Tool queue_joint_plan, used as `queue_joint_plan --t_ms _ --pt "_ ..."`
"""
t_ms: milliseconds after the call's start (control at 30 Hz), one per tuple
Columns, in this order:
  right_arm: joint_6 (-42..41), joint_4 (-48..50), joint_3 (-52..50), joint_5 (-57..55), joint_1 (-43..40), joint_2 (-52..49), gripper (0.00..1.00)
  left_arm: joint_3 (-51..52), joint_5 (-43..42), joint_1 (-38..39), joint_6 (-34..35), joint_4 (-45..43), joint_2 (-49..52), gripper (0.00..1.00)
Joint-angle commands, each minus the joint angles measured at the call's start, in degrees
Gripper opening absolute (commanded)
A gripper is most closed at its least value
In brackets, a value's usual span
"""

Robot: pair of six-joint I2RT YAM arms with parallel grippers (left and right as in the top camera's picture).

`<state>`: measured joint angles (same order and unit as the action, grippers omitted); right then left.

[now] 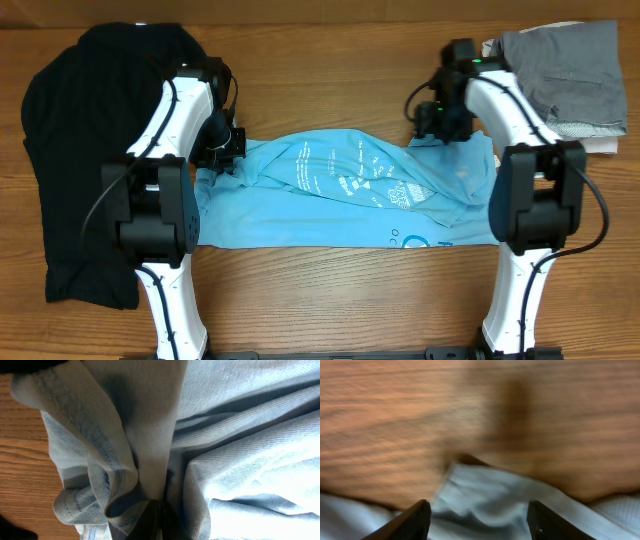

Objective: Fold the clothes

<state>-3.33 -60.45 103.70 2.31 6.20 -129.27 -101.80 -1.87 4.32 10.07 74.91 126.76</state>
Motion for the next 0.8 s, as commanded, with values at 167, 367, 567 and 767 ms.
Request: queue_joint_plan --t_ms 167,367,567,767 --pt "-1.16 3.61 -0.33 -5.73 2.16 1.16 0.6 0.33 0.42 -0.17 -1.25 -0.22 -0.55 0.04" --pt "-1.18 5.22 -2.43 -6.27 2.16 0.5 0.47 0.33 0.42 -0.17 -1.25 -0.24 -0.55 0.04" --pt "-1.25 5.75 -2.51 -4.55 2.16 -1.42 0.45 0.33 0.42 -0.17 -1.27 -0.22 -0.55 0.04" --pt "-2.58 6.67 -2.51 -4.15 2.16 -2.01 0.21 0.33 0.42 -0.17 -1.27 -0.26 -0.52 0.04"
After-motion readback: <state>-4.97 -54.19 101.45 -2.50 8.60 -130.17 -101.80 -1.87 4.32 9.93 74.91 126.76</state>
